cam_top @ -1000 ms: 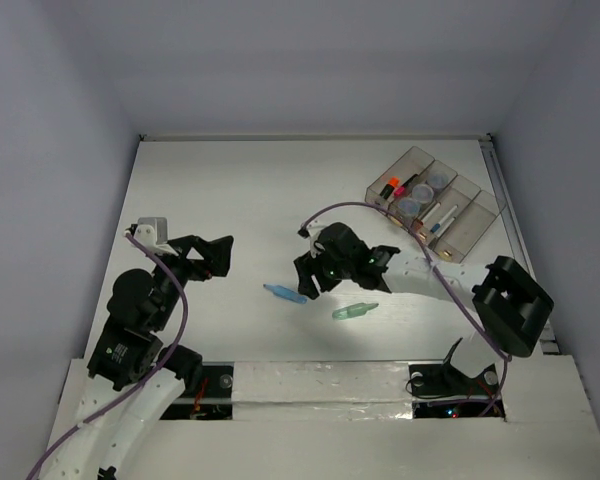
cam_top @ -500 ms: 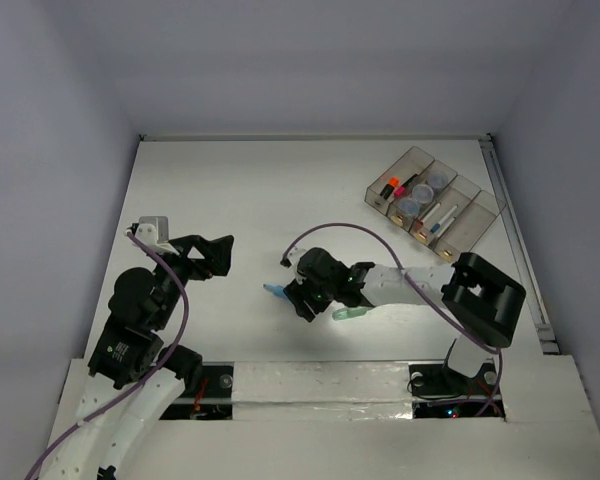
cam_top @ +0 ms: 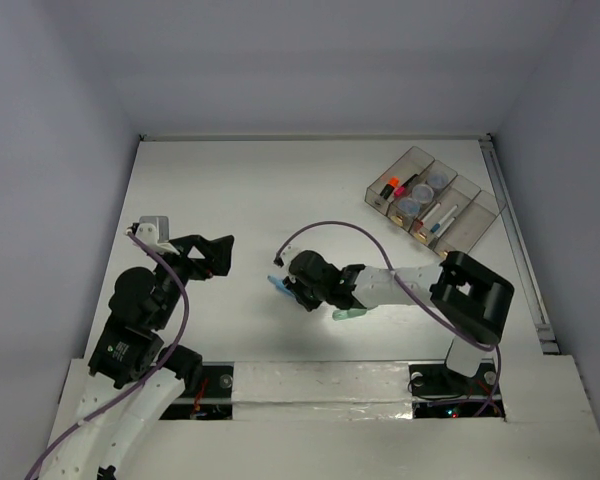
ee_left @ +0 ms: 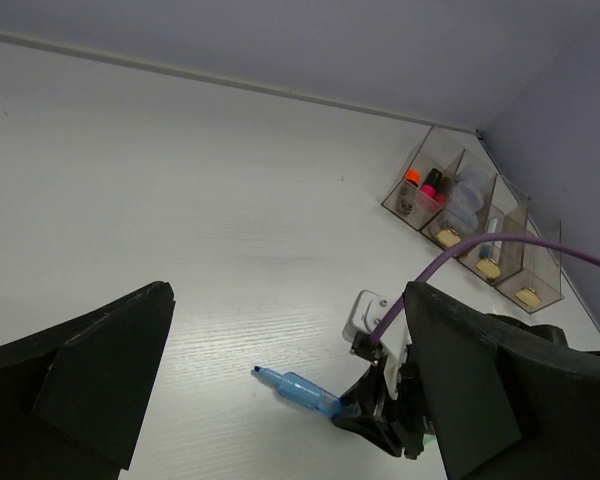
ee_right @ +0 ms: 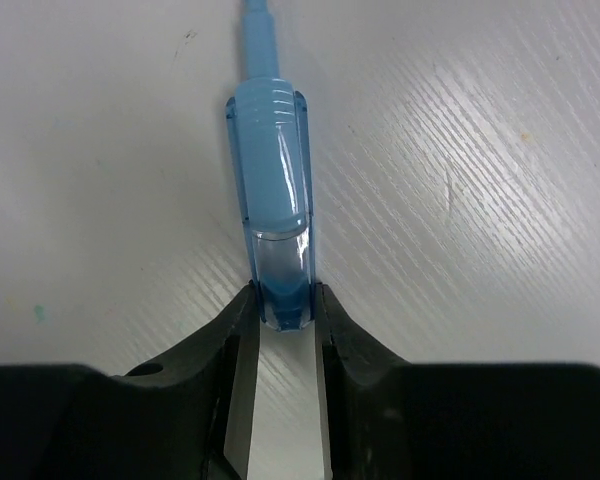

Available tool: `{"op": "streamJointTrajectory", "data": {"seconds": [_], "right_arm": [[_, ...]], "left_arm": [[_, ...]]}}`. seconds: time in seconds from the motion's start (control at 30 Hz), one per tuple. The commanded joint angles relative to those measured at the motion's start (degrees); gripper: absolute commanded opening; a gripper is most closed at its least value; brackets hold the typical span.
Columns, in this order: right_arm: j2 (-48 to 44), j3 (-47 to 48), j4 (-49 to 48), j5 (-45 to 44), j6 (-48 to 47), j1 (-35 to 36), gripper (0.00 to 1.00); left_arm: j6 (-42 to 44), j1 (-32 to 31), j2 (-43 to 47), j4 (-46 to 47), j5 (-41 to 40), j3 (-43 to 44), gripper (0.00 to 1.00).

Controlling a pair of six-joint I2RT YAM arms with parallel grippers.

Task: Sort the stationery into containers
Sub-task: Pick up the pen from the center of the board.

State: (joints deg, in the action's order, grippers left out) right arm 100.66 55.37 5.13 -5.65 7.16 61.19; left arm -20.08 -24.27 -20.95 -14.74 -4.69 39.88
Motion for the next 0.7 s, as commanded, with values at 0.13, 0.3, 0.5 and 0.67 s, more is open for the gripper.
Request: {"op": "streamJointTrajectory", "data": {"seconds": [0.13,0.3,0.5,0.67], "right_arm": [[-7.2,-0.2,2.9,-2.6,1.8,0.6,0.15],[-14.1,4.9,6.6,-4.9,4.9,0.0,0.14],[-18.9,8.8,8.6,-4.7,6.5,-2.9,0.12],[-21.8,13.0,14.3,-3.4,6.8,-4.0,0.12]], "left_arm": [[-1.3,0.5,-2.2,3.7,4.3,-0.4,0.99],[-8.1,0.5,-2.0,11.0,14.9,-4.3,0.98],[-13.7,0.5,-1.2,16.5,19.2,-11.2,0.98],[-15.8,0.5,-0.3,18.3,18.7,-15.3,0.98]]}}
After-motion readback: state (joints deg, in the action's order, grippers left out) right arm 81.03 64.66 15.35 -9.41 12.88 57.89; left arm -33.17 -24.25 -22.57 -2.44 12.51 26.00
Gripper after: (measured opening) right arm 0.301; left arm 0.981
